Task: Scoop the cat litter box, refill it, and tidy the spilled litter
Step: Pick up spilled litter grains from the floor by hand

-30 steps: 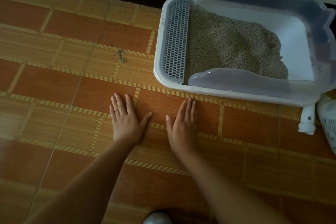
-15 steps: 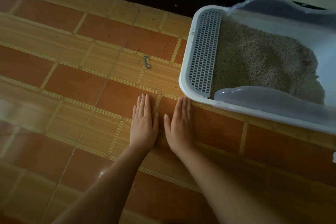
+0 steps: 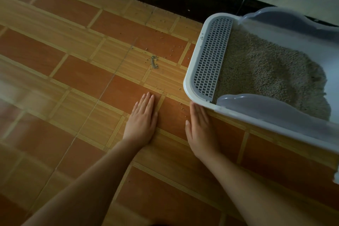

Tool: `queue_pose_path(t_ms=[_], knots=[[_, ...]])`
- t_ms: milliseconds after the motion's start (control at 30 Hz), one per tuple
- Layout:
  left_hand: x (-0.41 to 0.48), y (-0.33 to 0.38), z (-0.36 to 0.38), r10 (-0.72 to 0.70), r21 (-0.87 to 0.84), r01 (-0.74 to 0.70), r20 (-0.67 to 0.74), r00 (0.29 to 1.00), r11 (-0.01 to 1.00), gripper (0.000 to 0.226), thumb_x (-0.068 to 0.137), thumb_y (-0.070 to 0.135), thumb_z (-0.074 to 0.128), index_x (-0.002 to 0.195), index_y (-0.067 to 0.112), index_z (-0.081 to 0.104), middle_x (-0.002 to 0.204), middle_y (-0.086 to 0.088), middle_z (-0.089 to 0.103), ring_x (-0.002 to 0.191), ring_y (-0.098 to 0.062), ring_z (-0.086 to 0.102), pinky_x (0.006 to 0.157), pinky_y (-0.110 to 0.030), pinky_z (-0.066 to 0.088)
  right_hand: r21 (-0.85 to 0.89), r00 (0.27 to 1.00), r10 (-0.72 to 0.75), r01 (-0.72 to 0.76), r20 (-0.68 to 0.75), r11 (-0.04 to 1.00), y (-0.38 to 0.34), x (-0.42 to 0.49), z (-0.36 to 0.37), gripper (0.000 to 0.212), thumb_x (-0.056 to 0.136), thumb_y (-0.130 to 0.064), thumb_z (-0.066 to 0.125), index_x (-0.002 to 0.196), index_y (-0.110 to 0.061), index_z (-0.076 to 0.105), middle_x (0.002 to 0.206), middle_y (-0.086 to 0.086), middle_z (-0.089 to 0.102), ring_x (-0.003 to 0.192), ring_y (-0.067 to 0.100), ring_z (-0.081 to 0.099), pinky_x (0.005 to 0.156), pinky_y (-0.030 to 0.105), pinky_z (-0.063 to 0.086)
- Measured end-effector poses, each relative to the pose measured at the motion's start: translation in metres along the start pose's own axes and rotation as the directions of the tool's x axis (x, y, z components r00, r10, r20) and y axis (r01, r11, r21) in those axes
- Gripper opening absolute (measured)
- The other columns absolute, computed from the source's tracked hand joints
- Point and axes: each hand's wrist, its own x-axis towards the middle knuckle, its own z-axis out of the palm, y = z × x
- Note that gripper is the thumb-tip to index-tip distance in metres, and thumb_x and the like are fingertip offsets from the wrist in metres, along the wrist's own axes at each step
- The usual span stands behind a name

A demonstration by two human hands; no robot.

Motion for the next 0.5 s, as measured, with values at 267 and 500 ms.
queue_pose_path(t_ms=[267, 500], knots=[[-0.008, -0.012, -0.020, 0.075, 0.122, -0.095, 0.163, 0.984, 0.988, 0.057, 0.101, 0.038, 0.021, 0.149, 0.019, -0.006, 0.158, 0.002, -0.007, 0.134, 0.000, -0.017, 0.112, -0.021, -0.011, -0.036, 0.994, -0.046, 0.050, 0.098, 0.998, -0.020, -0.003, 0.008, 0.071, 0.085, -0.051, -0.001, 0.147, -0.018, -0.008, 0.157, 0.003, 0.003, 0.143, 0.016, -0.007, 0.118, 0.038, 0.013], [0.000, -0.014, -0.015, 0.001, 0.076, -0.005, 0.049, 0.999, 0.997, 0.056, 0.102, 0.032, 0.024, 0.150, 0.015, 0.002, 0.158, -0.001, -0.002, 0.144, -0.009, -0.009, 0.114, -0.024, -0.010, -0.104, 0.992, 0.126, -0.125, 0.004, 0.987, -0.029, -0.016, 0.015, 0.069, 0.090, -0.050, 0.018, 0.144, -0.018, -0.007, 0.155, 0.012, 0.000, 0.144, 0.026, 0.002, 0.113, 0.038, 0.012]])
